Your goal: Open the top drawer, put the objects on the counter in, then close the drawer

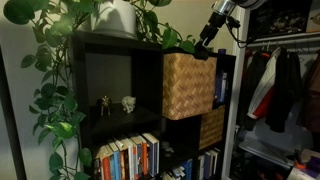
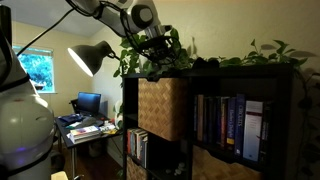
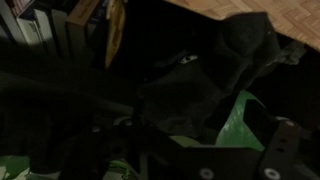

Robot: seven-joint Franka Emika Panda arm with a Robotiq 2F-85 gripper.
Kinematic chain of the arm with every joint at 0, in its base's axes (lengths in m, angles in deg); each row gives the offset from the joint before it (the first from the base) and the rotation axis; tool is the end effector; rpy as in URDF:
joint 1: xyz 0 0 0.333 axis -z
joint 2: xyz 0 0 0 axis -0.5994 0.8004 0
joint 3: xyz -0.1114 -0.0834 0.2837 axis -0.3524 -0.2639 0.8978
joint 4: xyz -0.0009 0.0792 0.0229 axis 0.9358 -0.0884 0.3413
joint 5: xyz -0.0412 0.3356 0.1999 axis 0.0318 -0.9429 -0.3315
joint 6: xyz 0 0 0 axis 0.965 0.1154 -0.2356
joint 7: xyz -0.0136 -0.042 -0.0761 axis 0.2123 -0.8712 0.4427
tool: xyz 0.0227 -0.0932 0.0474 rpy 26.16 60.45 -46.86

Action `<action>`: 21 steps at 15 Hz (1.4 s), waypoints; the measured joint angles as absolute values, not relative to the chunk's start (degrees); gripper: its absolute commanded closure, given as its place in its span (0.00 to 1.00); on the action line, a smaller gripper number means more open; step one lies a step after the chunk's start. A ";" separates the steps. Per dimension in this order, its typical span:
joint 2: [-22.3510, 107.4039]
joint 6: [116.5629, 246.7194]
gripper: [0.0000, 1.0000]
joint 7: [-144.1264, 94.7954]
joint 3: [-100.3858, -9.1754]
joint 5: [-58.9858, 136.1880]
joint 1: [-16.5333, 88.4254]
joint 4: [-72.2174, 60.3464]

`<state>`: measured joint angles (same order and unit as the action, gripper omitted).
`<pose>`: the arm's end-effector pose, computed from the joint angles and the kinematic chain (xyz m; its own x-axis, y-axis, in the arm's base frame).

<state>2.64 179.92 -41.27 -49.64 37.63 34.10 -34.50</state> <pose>0.4737 0.0337 0.6503 0.7799 0.2878 0.5558 0.2385 -0.9577 0.1612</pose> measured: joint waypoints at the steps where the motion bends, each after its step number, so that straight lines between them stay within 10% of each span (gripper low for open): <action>1: 2.65 180.03 0.00 -41.19 -50.06 37.63 34.66 -34.00; 21: 11.07 198.84 0.00 -38.09 -54.06 37.64 38.37 -32.28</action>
<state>11.07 198.84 -38.09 -54.06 37.64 38.37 -32.28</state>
